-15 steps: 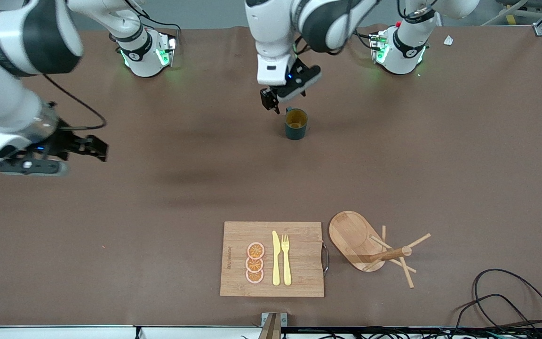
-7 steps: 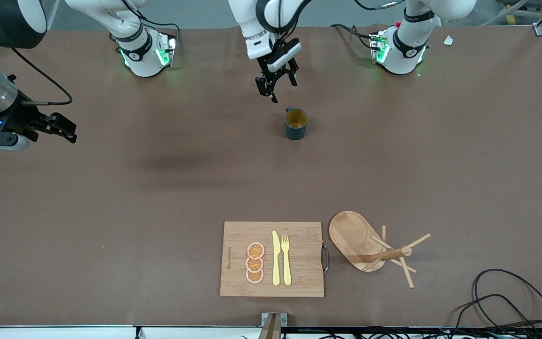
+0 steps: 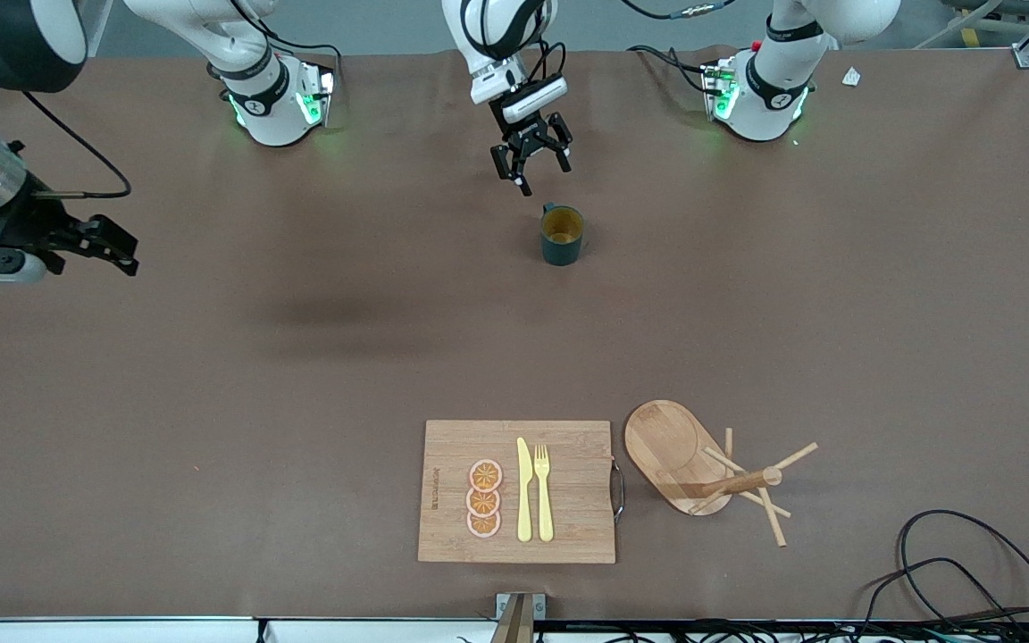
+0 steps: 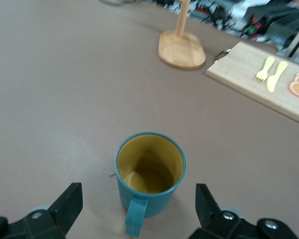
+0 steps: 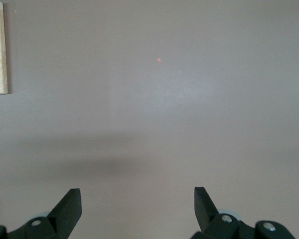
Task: Pass cup and hang on rack
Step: 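Withdraw the right gripper while the left gripper lowers over the mug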
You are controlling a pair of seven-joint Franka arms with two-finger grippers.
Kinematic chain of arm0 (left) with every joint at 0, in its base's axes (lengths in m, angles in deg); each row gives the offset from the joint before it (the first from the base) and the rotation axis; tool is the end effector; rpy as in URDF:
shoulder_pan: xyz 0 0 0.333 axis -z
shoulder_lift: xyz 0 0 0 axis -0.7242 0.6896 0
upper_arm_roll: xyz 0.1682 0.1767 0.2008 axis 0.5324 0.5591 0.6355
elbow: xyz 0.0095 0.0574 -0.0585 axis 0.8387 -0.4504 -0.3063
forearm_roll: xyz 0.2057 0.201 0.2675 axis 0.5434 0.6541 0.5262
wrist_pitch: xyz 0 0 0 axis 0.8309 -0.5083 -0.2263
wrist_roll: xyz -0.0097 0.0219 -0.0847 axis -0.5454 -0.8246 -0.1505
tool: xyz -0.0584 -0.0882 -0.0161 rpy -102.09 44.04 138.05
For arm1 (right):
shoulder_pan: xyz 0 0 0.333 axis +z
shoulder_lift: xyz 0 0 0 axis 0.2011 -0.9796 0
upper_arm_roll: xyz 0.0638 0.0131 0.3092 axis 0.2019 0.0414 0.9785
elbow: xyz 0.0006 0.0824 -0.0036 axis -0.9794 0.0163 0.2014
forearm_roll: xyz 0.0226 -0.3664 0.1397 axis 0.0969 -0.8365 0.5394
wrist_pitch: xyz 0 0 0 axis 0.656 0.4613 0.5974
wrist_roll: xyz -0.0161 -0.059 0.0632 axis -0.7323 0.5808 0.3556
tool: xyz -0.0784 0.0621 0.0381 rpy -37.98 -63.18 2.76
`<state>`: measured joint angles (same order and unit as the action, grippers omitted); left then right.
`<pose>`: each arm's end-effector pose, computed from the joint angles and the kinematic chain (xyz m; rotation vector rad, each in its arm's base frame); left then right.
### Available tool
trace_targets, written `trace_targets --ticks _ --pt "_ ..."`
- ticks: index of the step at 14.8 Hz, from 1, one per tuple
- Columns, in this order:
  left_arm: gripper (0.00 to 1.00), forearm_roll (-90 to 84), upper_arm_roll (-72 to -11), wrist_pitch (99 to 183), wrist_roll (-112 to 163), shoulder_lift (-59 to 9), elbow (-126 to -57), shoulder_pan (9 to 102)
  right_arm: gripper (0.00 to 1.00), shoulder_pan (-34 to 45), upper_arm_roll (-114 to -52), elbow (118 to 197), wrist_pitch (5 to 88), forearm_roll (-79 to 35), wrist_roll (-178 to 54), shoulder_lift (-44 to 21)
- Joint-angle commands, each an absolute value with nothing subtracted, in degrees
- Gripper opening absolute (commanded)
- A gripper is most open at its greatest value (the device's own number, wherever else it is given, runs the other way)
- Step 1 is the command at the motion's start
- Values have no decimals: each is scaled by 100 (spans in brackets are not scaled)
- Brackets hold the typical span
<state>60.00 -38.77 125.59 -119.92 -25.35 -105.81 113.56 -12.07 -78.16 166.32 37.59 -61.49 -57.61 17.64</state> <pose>0.1441 -0.5396 0.2318 -2.5276 -0.9015 -1.2807 0.5396 -0.0120 0.5612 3.0970 0.0072 0.1281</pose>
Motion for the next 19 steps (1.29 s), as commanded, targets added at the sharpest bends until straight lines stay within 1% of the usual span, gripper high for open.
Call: trace_targets --ticks 1,4,6,9,12,14,17,19 --pt "98 6351 -3867 12391 -12129 -2373 -10522 11452 100 -1634 -7753 16832 3907 -6158 -6281 1936" --pt "95 6570 -3867 12400 -12408 -2181 -10496 11557 100 -1635 -7753 16823 3907 -6132 -6290 1928" --pt "93 6693 -3867 12391 -12550 -1935 -10443 11592 100 -1617 -7753 16814 3907 -6114 -6290 1928" --pt "89 6720 -3876 12400 -12454 -1855 -10435 11619 100 -1599 -7735 16779 3846 -6096 -6282 1936" --pt "79 6729 -3867 12391 -12288 -1662 -10347 11619 100 -1600 -7744 16674 3495 -6096 -6290 1971" --pt "72 6729 -3867 12400 -12121 -1644 -10312 11610 100 -1617 -7753 16455 3223 -6096 -6282 1963" --pt "65 6764 -3858 12391 -12015 -1468 -10206 11610 100 -1626 -7753 16173 2950 -6096 -6290 1963" --pt "60 6773 -3841 12391 -11927 -1451 -10206 11610 100 -1626 -7744 16155 2800 -6105 -6290 2032"
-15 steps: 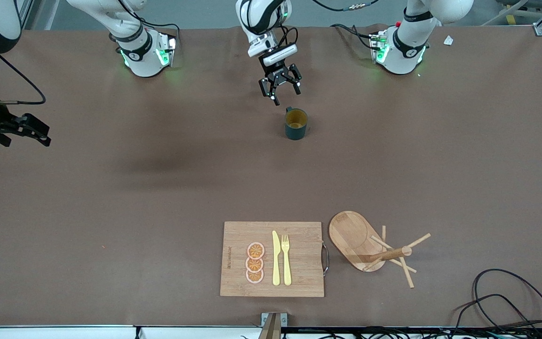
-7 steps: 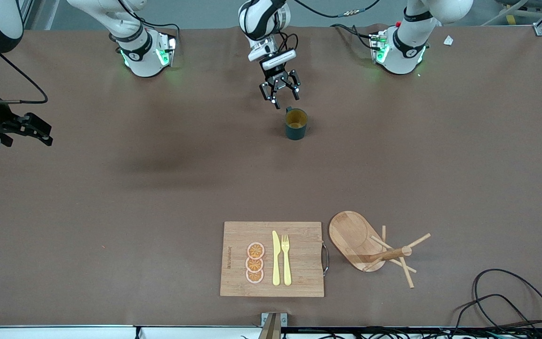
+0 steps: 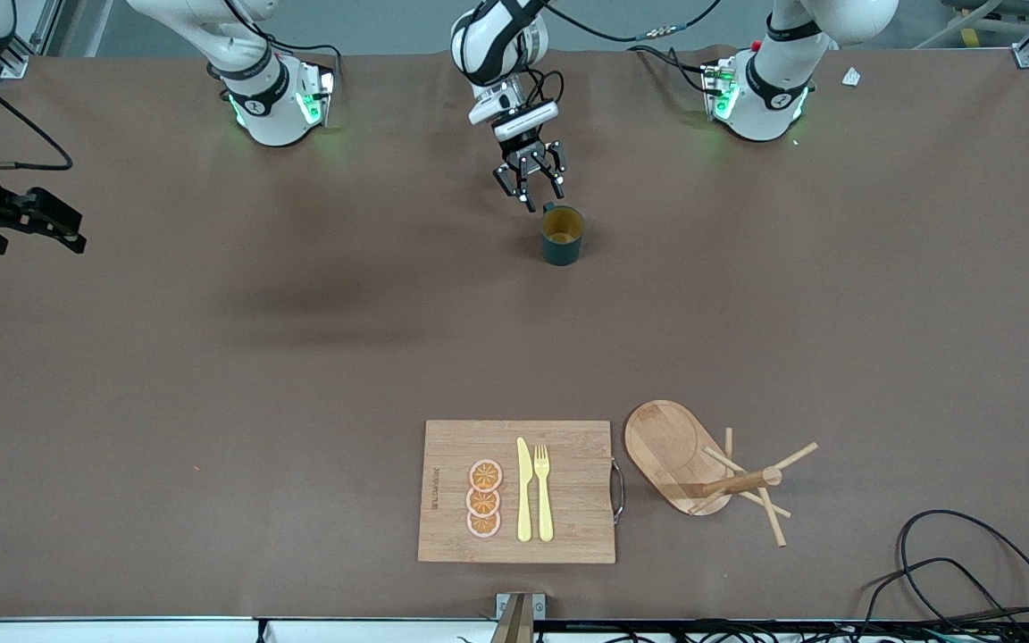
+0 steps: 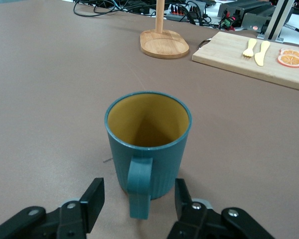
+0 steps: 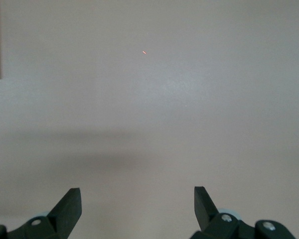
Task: Pass cup and hang on rack
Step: 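Grasp the mug handle with the left gripper and lift it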
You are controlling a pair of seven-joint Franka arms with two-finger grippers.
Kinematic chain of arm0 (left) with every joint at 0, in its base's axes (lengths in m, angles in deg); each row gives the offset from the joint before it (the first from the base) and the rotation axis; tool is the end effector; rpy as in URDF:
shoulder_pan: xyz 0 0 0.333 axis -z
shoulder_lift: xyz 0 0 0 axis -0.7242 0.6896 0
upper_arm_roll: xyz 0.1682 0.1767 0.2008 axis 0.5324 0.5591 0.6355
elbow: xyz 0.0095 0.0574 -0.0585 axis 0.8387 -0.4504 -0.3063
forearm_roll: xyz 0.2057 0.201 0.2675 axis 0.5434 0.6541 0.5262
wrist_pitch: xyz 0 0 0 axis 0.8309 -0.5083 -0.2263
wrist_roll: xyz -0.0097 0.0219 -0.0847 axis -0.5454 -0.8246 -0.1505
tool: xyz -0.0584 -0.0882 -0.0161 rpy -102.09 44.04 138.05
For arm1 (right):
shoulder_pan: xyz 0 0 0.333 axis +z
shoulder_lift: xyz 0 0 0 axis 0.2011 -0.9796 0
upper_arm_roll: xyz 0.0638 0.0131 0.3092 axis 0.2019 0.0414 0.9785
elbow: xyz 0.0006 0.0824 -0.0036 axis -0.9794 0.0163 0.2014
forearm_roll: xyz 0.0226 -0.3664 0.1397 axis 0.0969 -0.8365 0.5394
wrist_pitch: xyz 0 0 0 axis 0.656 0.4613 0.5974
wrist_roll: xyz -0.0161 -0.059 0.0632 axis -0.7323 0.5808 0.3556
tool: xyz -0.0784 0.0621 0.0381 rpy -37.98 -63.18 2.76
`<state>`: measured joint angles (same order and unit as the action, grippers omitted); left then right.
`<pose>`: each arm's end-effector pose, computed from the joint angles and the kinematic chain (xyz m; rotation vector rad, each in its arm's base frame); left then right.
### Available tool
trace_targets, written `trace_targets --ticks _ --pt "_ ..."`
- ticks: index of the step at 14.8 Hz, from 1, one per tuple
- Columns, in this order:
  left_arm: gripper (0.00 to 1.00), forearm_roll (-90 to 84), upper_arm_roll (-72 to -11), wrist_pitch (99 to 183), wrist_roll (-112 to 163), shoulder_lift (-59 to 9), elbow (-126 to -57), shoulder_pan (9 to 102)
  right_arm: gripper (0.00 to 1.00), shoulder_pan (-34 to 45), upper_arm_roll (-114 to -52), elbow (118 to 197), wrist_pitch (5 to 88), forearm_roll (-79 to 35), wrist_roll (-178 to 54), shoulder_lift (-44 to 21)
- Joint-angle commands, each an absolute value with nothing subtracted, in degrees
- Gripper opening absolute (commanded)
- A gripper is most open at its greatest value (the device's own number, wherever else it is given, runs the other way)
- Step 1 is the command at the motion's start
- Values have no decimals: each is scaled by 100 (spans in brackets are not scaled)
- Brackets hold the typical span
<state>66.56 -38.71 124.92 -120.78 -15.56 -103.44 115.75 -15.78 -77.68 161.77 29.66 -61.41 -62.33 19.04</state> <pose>0.1270 -0.5416 0.1554 -2.5056 -0.6850 -1.3591 0.5241 -0.0418 0.5997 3.0954 0.0392 0.0698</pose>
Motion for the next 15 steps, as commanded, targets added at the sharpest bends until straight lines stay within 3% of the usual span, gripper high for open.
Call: trace_targets --ticks 1,6,9,13,15 --pt "59 6782 -3814 12391 -11857 -1450 -10197 11610 100 -1626 -7744 16129 2765 -6105 -6290 2111" --pt "52 6931 -3779 12391 -11549 -1398 -10171 11557 100 -1679 -7762 15610 2299 -6105 -6282 2121" --pt "39 6931 -3779 12383 -11444 -1389 -10162 11557 100 -1679 -7753 15566 2290 -6105 -6273 2121" --pt "13 6922 -3779 12383 -11347 -1380 -10153 11540 100 -1679 -7744 15548 2403 -6105 -6273 2112" --pt "8 6922 -3779 12295 -11242 -1380 -10145 11505 100 -1661 -7735 15522 2474 -6096 -6264 2112"
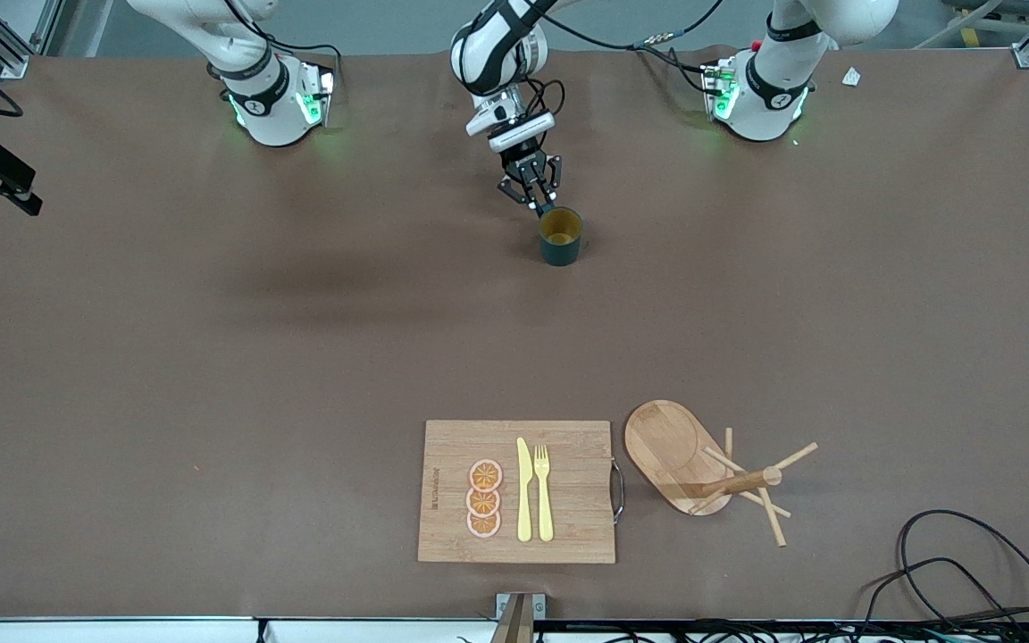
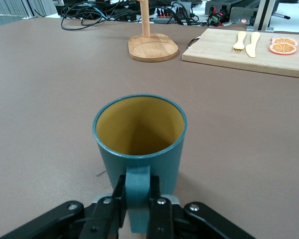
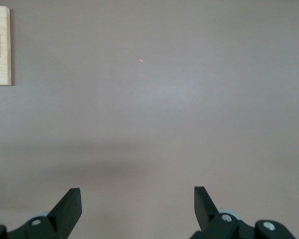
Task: Pass cup and hang on rack
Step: 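Grasp the mug handle with the left gripper and lift it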
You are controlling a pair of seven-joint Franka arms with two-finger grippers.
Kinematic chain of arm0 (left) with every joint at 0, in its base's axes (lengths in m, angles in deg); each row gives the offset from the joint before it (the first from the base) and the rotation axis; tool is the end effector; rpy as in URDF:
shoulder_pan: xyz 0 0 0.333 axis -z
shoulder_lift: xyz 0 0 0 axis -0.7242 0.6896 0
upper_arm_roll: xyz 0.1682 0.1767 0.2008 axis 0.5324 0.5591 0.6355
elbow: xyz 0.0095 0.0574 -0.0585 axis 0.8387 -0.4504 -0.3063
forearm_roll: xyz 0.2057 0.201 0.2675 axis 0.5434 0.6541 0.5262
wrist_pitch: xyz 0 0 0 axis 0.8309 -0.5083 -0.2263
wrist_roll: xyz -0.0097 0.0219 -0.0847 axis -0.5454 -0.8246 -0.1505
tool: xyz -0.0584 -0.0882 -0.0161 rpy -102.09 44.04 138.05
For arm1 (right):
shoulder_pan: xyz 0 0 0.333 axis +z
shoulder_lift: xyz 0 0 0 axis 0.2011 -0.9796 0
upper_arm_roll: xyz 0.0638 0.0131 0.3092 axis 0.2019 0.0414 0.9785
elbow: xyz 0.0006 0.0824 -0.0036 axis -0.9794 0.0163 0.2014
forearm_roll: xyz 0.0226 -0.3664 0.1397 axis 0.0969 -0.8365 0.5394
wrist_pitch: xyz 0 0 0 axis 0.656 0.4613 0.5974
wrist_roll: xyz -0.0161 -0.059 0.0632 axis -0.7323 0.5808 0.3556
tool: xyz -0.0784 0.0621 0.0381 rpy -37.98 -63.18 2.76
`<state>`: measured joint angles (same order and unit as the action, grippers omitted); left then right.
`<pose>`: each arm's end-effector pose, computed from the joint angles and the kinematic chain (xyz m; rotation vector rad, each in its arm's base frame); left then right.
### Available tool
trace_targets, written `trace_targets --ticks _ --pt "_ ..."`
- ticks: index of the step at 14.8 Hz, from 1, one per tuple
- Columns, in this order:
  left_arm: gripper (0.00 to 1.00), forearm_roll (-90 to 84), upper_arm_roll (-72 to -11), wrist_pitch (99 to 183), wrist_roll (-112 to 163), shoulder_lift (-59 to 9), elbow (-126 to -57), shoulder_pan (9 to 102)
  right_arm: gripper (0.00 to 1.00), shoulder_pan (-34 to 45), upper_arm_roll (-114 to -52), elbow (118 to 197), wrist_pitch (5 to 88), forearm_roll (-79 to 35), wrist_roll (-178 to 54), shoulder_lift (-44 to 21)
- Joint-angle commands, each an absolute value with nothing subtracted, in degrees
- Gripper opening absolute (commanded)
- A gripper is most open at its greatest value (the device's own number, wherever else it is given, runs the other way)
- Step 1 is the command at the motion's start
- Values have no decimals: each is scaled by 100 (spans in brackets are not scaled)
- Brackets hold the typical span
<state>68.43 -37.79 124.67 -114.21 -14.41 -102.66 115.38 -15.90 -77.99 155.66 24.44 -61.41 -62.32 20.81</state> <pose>0.1415 -0.5415 0.1491 -2.4830 -0.5255 -1.3527 0.5085 -0.0451 0.6584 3.0895 0.0200 0.1410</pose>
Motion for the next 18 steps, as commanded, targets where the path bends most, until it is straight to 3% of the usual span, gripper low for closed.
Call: trace_targets --ticks 1,10,18 --pt "4 6922 -3779 12182 -11146 -1380 -10066 11505 100 -1661 -7718 15513 2474 -6096 -6264 2112" --pt "1 6573 -3788 11688 -9627 -1599 -8907 11040 100 -1661 -7735 15364 2378 -6087 -6246 2112" --pt "1 4561 -3805 11459 -7455 -2109 -6868 9652 100 -1670 -7744 15170 2255 -6087 -6264 2103"
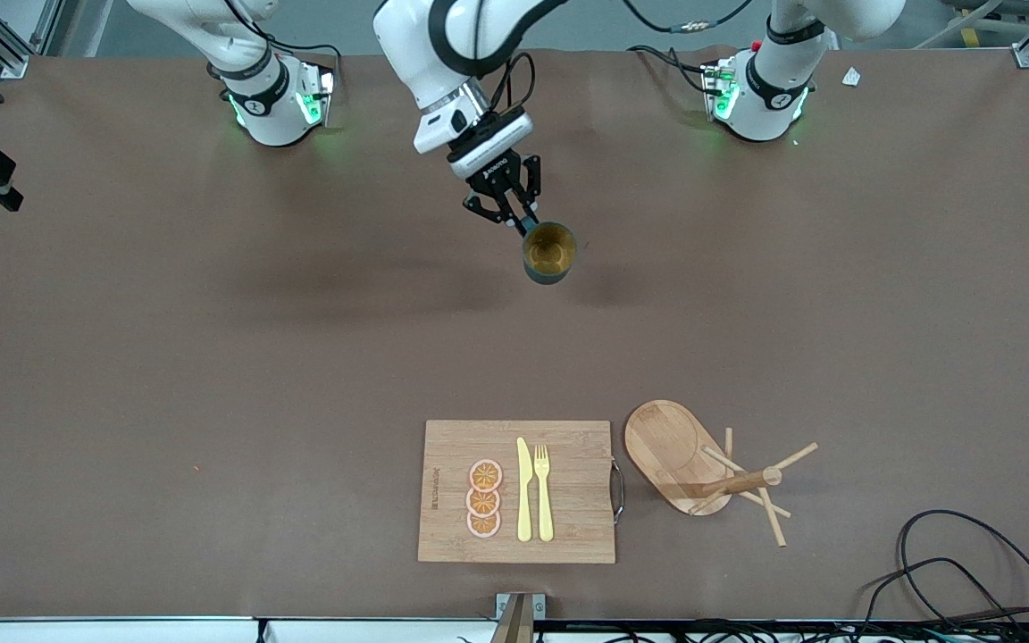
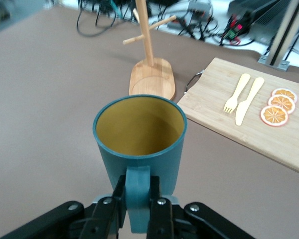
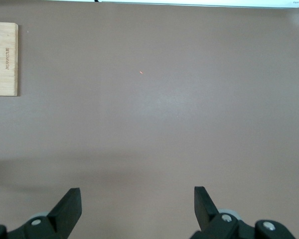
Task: Pass cup and hang on rack
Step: 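Grasp the mug handle with the left gripper and lift it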
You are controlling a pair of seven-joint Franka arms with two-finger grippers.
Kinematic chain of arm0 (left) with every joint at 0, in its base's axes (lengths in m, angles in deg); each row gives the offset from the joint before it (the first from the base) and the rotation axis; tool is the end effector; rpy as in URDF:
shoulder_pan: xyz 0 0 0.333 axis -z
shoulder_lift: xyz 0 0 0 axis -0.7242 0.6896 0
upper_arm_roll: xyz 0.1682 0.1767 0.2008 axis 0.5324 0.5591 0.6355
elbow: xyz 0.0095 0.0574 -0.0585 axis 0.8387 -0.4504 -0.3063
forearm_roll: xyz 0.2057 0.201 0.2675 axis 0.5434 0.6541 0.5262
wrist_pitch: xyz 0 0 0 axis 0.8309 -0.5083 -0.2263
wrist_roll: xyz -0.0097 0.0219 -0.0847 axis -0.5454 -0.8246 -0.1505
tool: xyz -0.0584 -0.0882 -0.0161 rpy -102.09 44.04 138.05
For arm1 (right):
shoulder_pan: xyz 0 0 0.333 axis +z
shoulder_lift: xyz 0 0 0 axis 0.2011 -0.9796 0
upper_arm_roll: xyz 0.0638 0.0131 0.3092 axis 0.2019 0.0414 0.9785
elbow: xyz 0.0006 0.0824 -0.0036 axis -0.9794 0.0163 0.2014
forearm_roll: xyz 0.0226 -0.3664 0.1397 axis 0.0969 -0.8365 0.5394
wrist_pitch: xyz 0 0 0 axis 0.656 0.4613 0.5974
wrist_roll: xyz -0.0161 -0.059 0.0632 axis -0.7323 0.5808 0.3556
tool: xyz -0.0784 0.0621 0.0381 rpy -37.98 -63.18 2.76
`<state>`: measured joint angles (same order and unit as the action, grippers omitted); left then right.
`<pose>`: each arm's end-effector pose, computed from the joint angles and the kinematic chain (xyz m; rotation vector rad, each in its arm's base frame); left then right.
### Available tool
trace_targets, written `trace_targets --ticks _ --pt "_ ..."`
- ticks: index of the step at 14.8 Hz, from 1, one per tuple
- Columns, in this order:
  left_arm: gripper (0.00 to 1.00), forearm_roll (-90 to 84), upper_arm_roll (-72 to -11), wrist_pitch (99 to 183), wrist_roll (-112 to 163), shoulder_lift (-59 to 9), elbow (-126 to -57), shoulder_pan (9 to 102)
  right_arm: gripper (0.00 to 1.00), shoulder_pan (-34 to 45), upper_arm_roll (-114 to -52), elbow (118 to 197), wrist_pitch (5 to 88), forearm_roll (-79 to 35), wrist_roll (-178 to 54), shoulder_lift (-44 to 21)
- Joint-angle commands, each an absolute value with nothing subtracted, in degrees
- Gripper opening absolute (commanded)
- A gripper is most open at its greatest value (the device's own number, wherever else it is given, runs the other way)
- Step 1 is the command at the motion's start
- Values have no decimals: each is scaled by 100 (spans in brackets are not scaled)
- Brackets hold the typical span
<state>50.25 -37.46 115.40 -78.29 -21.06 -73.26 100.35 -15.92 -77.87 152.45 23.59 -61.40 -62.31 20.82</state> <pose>0.3460 -0.5824 0.4036 -2.5660 -0.7891 -0.8951 0.5063 -0.0440 0.6837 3.0824 0.0201 0.2045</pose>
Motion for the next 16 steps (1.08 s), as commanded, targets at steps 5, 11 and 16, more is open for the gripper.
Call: trace_targets --ticks 5,11,16 --pt "0 2786 -3823 12257 -7251 -2355 -6400 8325 100 -1661 -7735 15170 2263 -6087 -6281 2103" --pt "0 931 -3867 13278 -6971 -2435 -6392 6849 100 -1670 -7744 15170 2263 -6087 -6281 2103" --pt "0 -959 -3867 13797 -6856 -2435 -6392 6013 100 -1670 -7735 15179 2246 -6087 -6273 2103"
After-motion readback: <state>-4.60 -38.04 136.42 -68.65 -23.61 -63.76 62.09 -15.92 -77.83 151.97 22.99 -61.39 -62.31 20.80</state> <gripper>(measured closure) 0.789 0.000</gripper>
